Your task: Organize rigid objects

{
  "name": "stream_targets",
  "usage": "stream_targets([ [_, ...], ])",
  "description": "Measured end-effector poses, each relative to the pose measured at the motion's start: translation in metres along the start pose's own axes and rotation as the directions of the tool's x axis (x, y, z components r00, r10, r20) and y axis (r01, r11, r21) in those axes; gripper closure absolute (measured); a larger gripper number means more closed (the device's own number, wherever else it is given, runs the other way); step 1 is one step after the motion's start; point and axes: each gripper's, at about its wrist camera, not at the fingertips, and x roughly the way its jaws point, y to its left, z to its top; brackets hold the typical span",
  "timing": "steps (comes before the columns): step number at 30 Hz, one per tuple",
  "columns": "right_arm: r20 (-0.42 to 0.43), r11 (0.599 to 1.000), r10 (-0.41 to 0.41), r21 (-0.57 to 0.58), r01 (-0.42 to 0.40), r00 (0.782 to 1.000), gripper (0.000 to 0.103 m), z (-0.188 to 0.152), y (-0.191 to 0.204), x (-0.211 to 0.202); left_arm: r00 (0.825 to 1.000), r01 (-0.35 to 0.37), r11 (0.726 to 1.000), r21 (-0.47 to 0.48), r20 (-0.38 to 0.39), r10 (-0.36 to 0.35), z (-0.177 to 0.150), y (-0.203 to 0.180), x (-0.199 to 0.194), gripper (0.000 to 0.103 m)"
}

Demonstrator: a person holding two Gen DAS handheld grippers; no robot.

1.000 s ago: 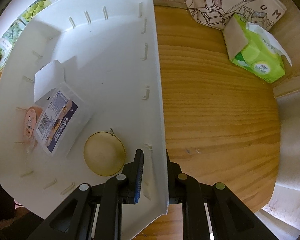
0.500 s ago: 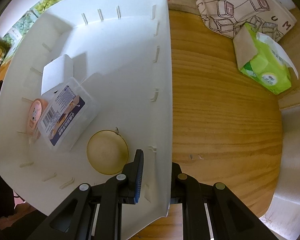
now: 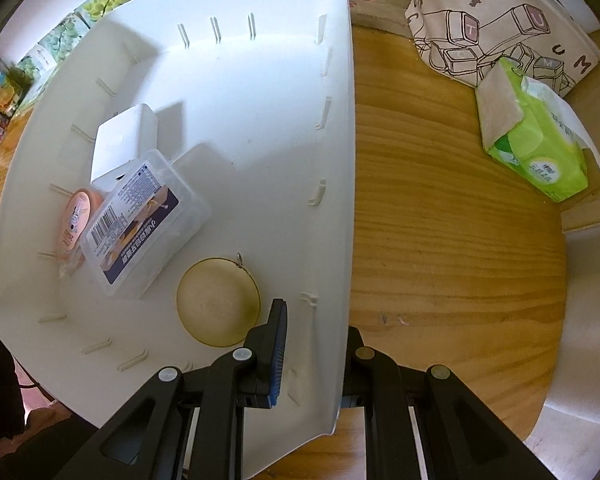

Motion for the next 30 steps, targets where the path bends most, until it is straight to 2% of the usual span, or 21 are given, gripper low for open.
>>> stream_targets([
  [7, 0.017, 1.000, 0.006, 0.009, -0.006, 1.000, 0.086, -0.006, -0.005, -0.004, 0.998, 0.057, 0.992, 0.116, -0.005, -0.057, -0.023, -0.035, -0.029, 0.099],
  [10, 0.024, 1.000, 0.009, 0.015, -0.010, 1.000, 0.086, -0.007, -0.007, -0.005, 0.998, 0.060, 0.983, 0.174, -0.002, -0.060, -0.033, -0.052, -0.038, 0.099],
  [14, 0.032, 1.000, 0.010, 0.019, -0.011, 0.999, 0.086, -0.011, -0.009, -0.002, 0.999, -0.018, 0.970, 0.243, 0.036, 0.010, -0.040, -0.069, -0.042, 0.098],
  [18, 0.038, 1.000, 0.017, 0.025, -0.017, 0.999, 0.086, -0.013, -0.012, -0.004, 0.996, -0.091, 0.967, 0.238, 0.048, 0.082, -0.037, -0.063, -0.033, 0.098],
  [25, 0.029, 0.999, 0.024, 0.023, -0.025, 0.999, 0.085, -0.016, -0.016, -0.001, 0.980, -0.199, 0.954, 0.225, 0.024, 0.199, -0.034, -0.042, -0.008, 0.083],
  [27, 0.023, 0.999, 0.025, 0.020, -0.025, 0.999, 0.085, -0.016, -0.015, 0.003, 0.972, -0.233, 0.944, 0.235, 0.023, 0.234, -0.032, -0.038, -0.001, 0.070],
  [28, 0.019, 1.000, 0.024, 0.018, -0.024, 1.000, 0.085, -0.015, -0.015, 0.005, 0.968, -0.247, 0.940, 0.234, 0.025, 0.248, -0.032, -0.037, 0.001, 0.057],
  [30, 0.012, 1.000, 0.024, 0.015, -0.024, 1.000, 0.085, -0.014, -0.014, 0.009, 0.963, -0.268, 0.934, 0.237, 0.031, 0.268, -0.030, -0.034, 0.006, 0.055],
])
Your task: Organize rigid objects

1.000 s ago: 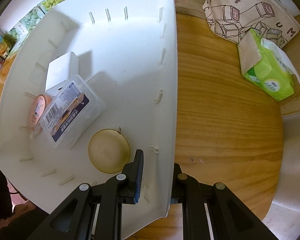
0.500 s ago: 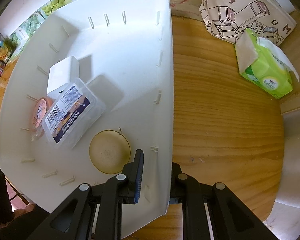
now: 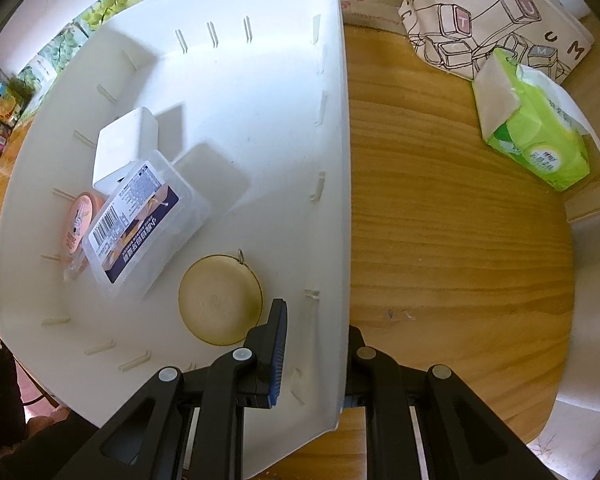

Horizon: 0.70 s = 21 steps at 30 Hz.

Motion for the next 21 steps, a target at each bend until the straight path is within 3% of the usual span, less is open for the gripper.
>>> stream_targets([
  [21, -0.081, 0.999, -0.020, 0.031, 0.023, 0.996, 0.085, 0.018, 0.002, 0.031, 0.988, -0.093, 0.995, 0.026, -0.120, 0.096, 0.035, -0.003, 0.045, 0.055],
])
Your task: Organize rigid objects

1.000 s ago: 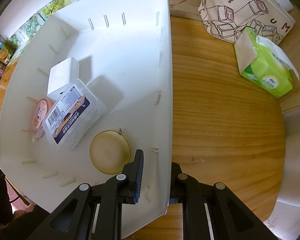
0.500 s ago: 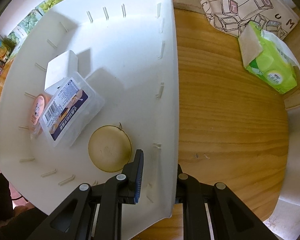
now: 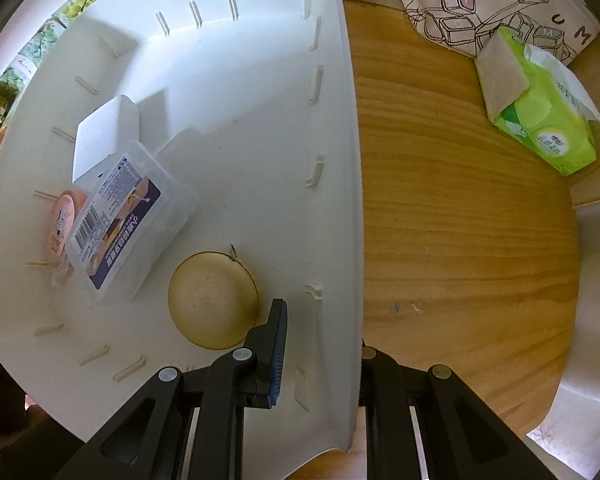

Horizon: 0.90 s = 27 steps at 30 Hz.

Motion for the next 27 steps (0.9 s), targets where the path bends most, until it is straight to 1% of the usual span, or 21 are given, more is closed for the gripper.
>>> stream_targets([
  [4, -0.009, 1.000, -0.001, -0.001, 0.001, 1.000, 0.085, 0.003, 0.001, 0.003, 0.999, -0.021, 1.000, -0.007, -0.028, 0.021, 0.004, 0.004, 0.010, 0.055],
  [8, -0.015, 1.000, -0.004, -0.003, 0.004, 1.000, 0.085, 0.005, 0.002, 0.006, 0.999, -0.026, 1.000, -0.005, -0.040, 0.026, 0.006, 0.004, 0.016, 0.059],
  [10, -0.017, 1.000, -0.003, -0.002, 0.003, 1.000, 0.085, 0.006, 0.002, 0.006, 0.999, -0.014, 1.000, -0.004, -0.043, 0.014, 0.007, 0.005, 0.018, 0.063],
  [11, -0.019, 1.000, -0.004, -0.001, 0.004, 1.000, 0.085, 0.006, 0.002, 0.007, 0.999, -0.003, 1.000, -0.002, -0.046, 0.003, 0.008, 0.005, 0.019, 0.068],
  [12, -0.020, 1.000, -0.005, -0.002, 0.005, 1.000, 0.085, 0.007, 0.002, 0.008, 0.999, 0.006, 1.000, -0.002, -0.048, -0.007, 0.009, 0.006, 0.019, 0.071],
  [15, -0.020, 1.000, -0.006, -0.001, 0.006, 1.000, 0.085, 0.006, 0.003, 0.008, 0.999, 0.005, 1.000, 0.006, -0.044, -0.005, 0.010, 0.004, 0.019, 0.071],
  [21, -0.020, 1.000, -0.004, -0.001, 0.004, 1.000, 0.085, 0.006, 0.003, 0.007, 0.999, 0.026, 1.000, -0.015, -0.044, -0.026, 0.012, 0.004, 0.021, 0.074],
  [27, -0.017, 1.000, -0.006, -0.009, 0.006, 1.000, 0.085, 0.004, 0.004, 0.007, 0.999, 0.032, 0.999, 0.001, -0.016, -0.032, 0.009, 0.007, 0.007, 0.074],
])
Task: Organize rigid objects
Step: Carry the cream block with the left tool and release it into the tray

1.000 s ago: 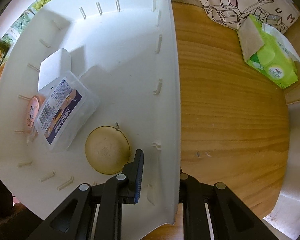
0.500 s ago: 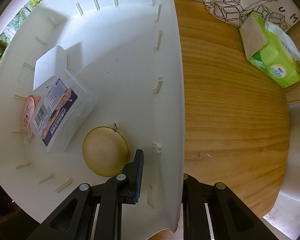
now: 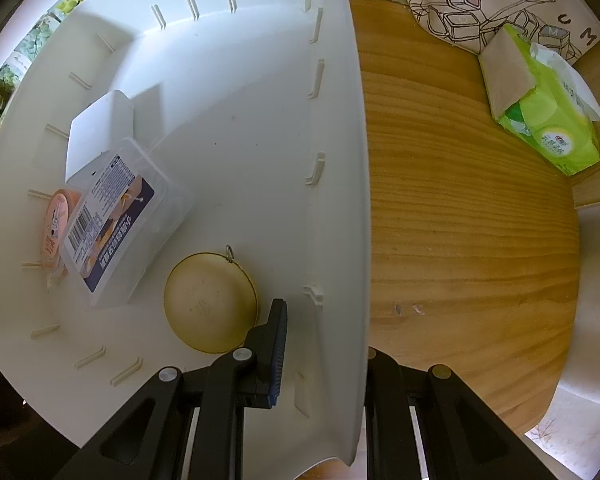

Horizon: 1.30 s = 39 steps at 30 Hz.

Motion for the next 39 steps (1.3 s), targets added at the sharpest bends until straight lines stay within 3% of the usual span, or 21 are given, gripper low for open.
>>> stream_targets([
  [13, 0.024, 0.999, 0.009, -0.035, -0.008, 1.000, 0.085, -0.007, 0.002, -0.007, 0.992, 0.036, 0.999, 0.034, 0.117, -0.040, -0.020, -0.019, -0.055, 0.074],
  [23, 0.059, 0.998, 0.017, -0.053, -0.014, 0.998, 0.088, -0.017, 0.001, -0.016, 0.977, 0.069, 0.985, 0.160, 0.190, -0.100, -0.044, -0.062, -0.094, 0.074],
  [32, 0.092, 0.997, 0.039, -0.063, -0.033, 0.995, 0.089, -0.026, -0.006, -0.026, 0.980, 0.059, 0.955, 0.291, 0.163, -0.111, -0.071, -0.112, -0.094, 0.075],
  [39, 0.110, 0.997, 0.054, -0.069, -0.047, 0.992, 0.089, -0.031, -0.012, -0.030, 0.993, 0.032, 0.931, 0.363, 0.092, -0.070, -0.091, -0.143, -0.071, 0.075],
])
